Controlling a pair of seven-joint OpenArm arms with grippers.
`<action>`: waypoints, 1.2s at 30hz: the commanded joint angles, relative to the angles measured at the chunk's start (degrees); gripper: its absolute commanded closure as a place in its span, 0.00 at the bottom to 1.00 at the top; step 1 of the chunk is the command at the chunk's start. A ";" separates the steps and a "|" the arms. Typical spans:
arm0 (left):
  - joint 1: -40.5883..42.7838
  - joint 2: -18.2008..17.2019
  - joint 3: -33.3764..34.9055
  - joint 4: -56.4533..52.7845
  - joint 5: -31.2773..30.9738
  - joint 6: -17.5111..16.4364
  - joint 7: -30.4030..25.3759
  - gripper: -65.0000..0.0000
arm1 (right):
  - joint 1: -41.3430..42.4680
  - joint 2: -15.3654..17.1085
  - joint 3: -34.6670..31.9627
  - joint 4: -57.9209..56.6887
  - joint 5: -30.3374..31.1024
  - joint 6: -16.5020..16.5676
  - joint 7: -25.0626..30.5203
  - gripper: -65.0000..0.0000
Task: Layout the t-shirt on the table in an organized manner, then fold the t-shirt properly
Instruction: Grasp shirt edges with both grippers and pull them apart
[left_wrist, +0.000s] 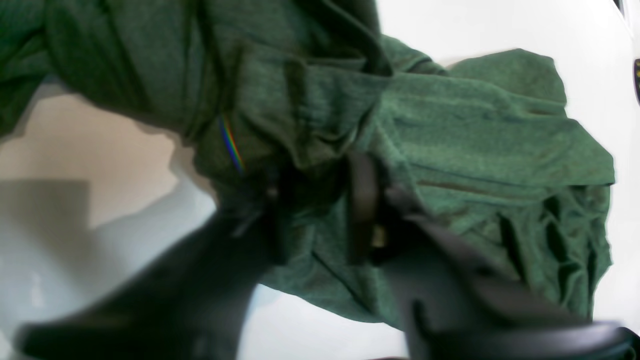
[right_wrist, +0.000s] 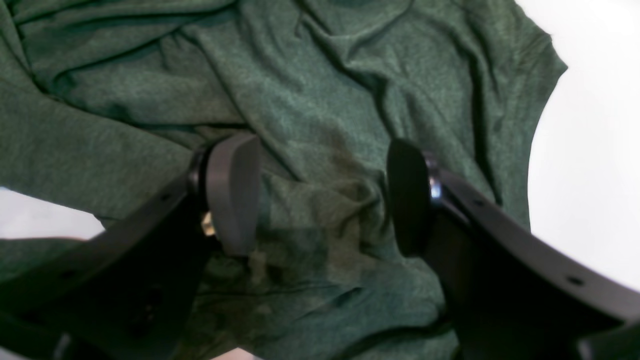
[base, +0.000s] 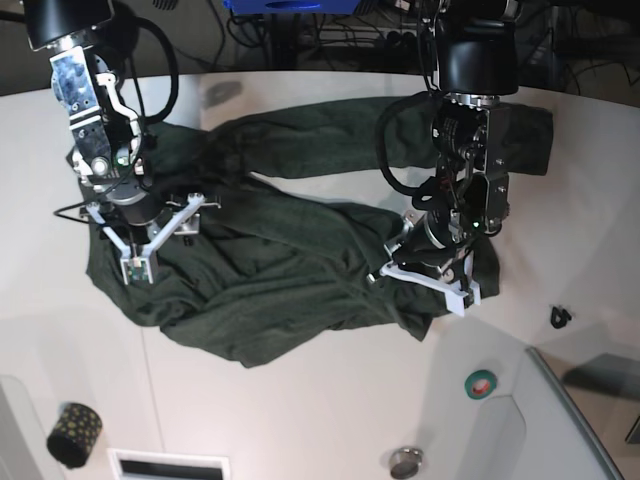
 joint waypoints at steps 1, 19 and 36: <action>-1.20 -0.12 -0.11 1.15 -0.39 -0.37 -0.80 0.96 | 0.81 0.10 0.10 1.14 0.03 0.09 1.18 0.44; 24.73 -8.74 -0.19 28.22 -0.83 8.68 -0.36 1.00 | 0.54 0.10 0.10 0.96 0.03 0.09 1.26 0.44; 35.72 -9.62 -8.28 33.41 -0.83 8.68 -0.36 0.88 | 0.45 2.12 0.19 0.87 0.11 0.09 0.91 0.44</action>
